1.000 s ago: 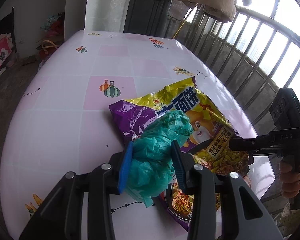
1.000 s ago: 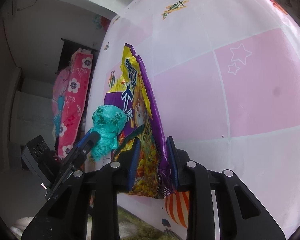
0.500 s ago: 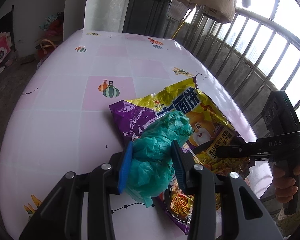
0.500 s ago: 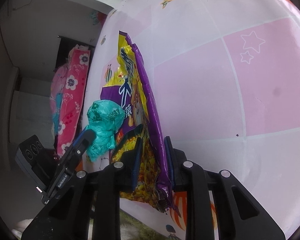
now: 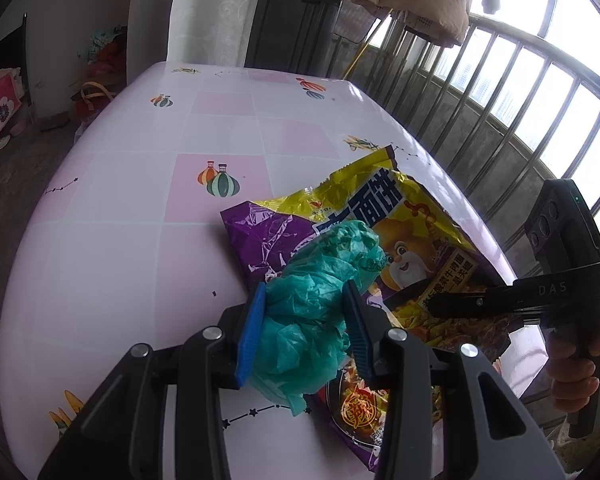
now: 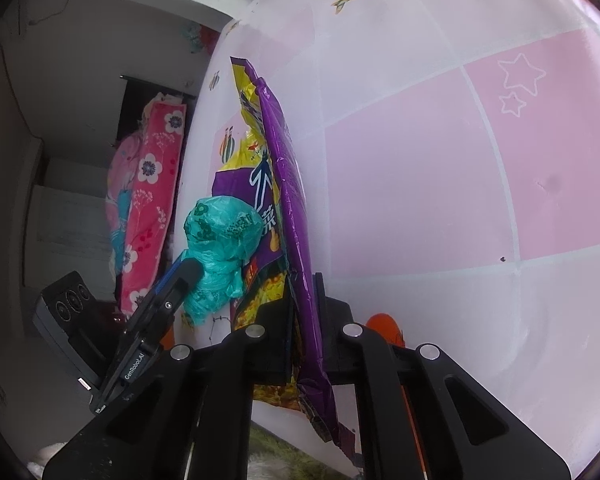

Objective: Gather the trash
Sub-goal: 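Grasp the purple noodle packet edge with the right tool while the left tool holds the teal bag, then lift the noodle packet with the right tool while the left tool lifts the teal bag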

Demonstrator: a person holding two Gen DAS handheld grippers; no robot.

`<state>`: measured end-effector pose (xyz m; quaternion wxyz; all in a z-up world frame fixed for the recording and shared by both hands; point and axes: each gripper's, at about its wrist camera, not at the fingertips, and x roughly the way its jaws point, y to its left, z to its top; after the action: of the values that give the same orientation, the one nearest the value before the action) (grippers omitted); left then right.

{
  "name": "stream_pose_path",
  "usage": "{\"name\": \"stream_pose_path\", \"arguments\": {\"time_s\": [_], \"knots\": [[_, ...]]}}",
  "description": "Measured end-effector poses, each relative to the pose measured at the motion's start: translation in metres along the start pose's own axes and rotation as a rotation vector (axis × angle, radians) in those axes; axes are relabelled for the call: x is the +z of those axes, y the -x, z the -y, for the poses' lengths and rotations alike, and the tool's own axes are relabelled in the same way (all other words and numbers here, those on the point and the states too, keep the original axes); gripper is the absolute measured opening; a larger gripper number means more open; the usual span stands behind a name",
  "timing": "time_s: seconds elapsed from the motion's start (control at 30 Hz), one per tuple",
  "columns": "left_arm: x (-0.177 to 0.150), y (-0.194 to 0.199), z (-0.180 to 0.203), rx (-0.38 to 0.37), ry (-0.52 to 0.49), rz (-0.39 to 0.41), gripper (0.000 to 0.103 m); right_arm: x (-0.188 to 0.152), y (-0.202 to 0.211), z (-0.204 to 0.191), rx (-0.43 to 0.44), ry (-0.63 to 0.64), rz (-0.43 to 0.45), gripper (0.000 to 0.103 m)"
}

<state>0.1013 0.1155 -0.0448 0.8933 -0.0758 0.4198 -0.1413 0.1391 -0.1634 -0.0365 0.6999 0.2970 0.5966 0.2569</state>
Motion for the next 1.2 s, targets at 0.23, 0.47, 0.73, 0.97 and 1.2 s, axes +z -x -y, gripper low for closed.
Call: {"name": "stream_pose_path", "arguments": {"time_s": [0.23, 0.47, 0.73, 0.97, 1.2], "knots": [[0.002, 0.01, -0.005, -0.013, 0.024, 0.033, 0.037, -0.002, 0.013, -0.001, 0.029, -0.014, 0.062, 0.003], [0.008, 0.029, -0.009, -0.027, 0.051, 0.088, 0.037, -0.001, 0.038, 0.005, 0.027, -0.031, 0.148, 0.003], [0.015, 0.052, -0.014, -0.04, 0.071, 0.145, 0.037, -0.003, 0.064, 0.009, 0.027, -0.044, 0.251, 0.002], [0.032, 0.074, 0.0, -0.096, 0.03, 0.201, 0.037, -0.023, 0.124, 0.025, 0.039, -0.085, 0.435, 0.002], [0.064, 0.074, 0.053, -0.252, -0.1, 0.185, 0.037, -0.097, 0.224, 0.096, -0.004, -0.31, 0.783, 0.002]]}}
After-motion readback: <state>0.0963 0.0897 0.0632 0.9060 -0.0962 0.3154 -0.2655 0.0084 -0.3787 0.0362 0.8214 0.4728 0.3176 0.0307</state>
